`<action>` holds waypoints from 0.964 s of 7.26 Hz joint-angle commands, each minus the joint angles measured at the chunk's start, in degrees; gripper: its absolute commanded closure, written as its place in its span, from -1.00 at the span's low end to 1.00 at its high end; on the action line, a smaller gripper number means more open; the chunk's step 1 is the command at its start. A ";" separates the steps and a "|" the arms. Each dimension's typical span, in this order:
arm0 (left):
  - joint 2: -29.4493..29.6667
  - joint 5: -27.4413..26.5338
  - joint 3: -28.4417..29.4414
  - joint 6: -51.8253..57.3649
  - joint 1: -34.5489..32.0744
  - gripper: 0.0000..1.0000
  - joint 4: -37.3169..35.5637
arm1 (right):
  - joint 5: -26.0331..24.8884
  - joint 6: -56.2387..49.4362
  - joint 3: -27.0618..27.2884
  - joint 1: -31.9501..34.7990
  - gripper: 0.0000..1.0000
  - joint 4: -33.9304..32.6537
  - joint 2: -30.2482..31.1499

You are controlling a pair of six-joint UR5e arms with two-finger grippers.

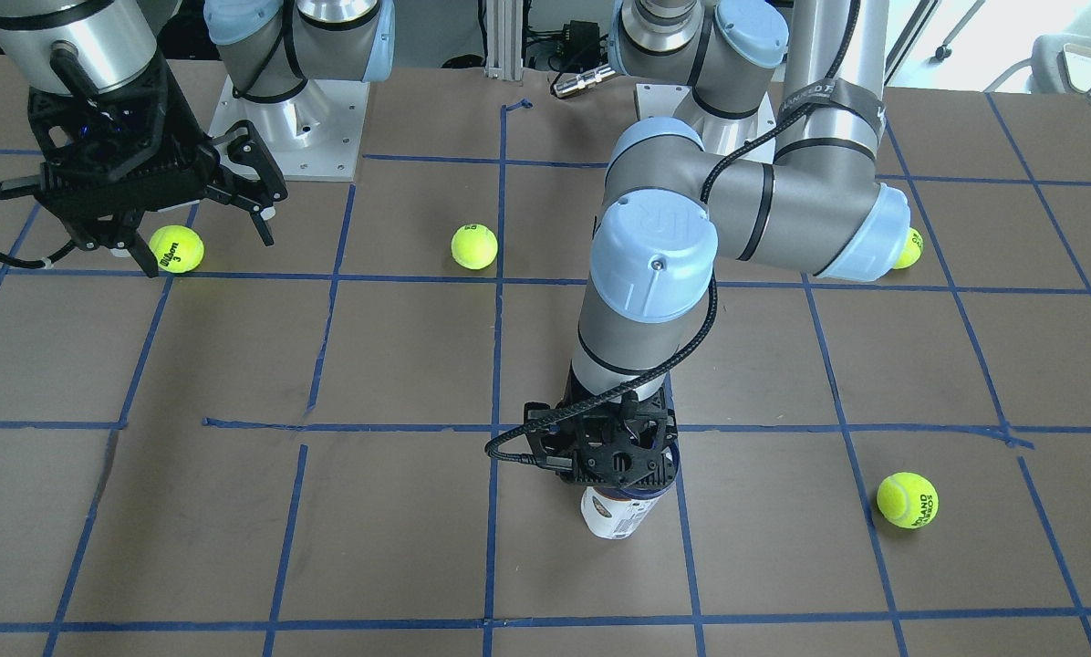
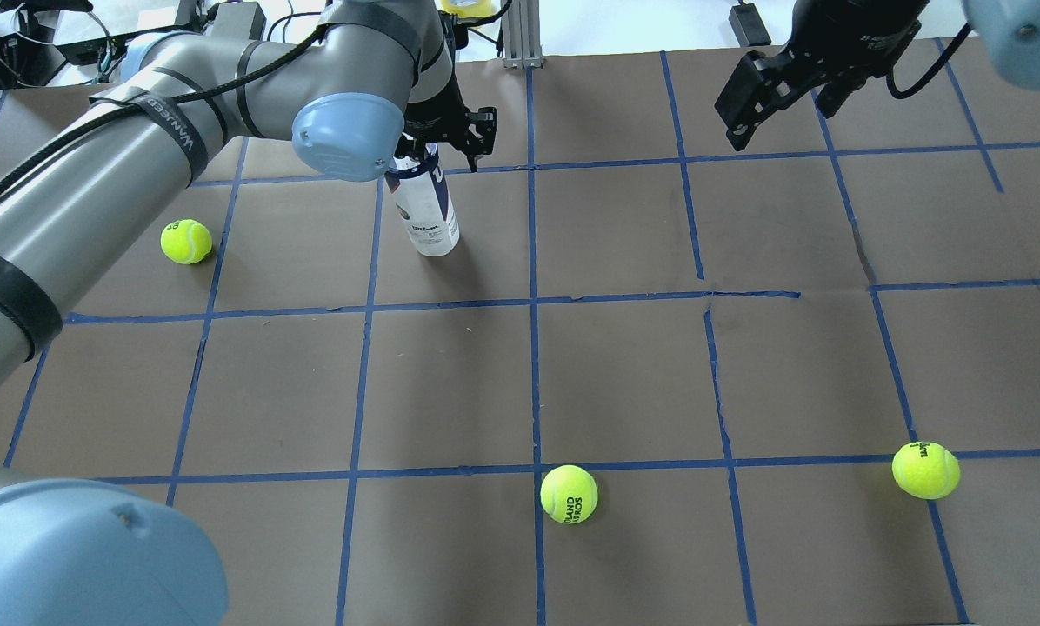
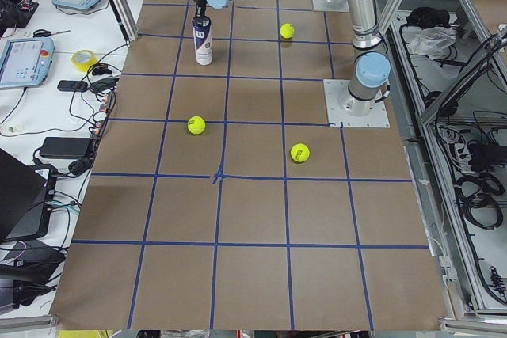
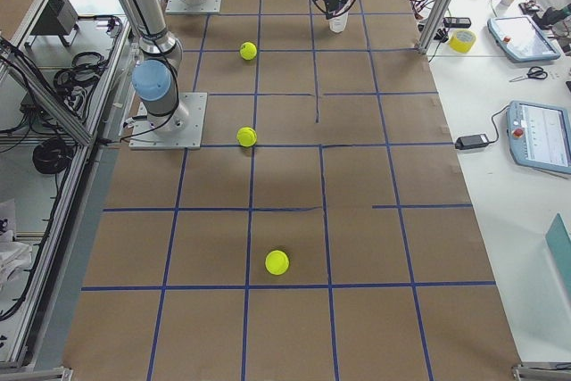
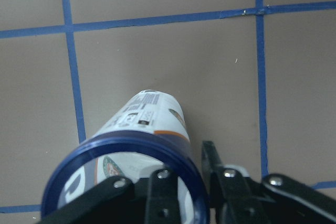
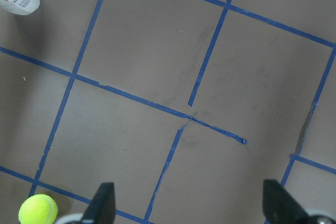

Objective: Lift up tennis ball bucket
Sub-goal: 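Rotate the can upright with the left gripper and set it down, then open the left gripper and lift it away from the can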

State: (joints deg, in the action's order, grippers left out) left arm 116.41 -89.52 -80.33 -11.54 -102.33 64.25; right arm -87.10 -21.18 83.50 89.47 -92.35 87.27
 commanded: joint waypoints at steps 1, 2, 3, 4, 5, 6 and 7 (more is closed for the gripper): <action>-3.27 -0.03 1.31 -0.68 -0.15 -1.00 6.11 | 0.00 0.00 0.00 0.00 -1.00 0.07 0.00; -4.77 -0.30 3.49 -0.59 -0.06 -1.00 9.89 | 0.00 -0.09 0.00 0.00 -1.00 0.07 0.00; -6.09 -0.30 6.13 -0.50 0.11 -1.00 13.85 | 0.00 0.00 0.00 -0.09 -1.00 -0.02 0.00; -8.28 -0.21 7.37 -0.15 0.81 -1.00 18.67 | 0.00 -0.09 0.00 -0.09 -1.00 0.15 0.00; -10.91 -0.30 7.38 0.81 2.21 -1.00 23.68 | 0.00 -0.09 0.00 -0.09 -1.00 -0.19 0.00; -13.37 0.05 7.04 4.82 4.92 -1.00 26.08 | 0.00 -0.09 0.00 -0.09 -1.00 -0.11 0.00; -16.18 -0.12 6.51 8.95 7.21 -1.00 30.54 | 0.00 -0.09 0.00 -0.09 -1.00 -0.20 0.00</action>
State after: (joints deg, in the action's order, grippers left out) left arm 103.50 -89.63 -73.41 -7.06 -97.87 89.90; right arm -87.10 -21.27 83.50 89.39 -92.48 87.27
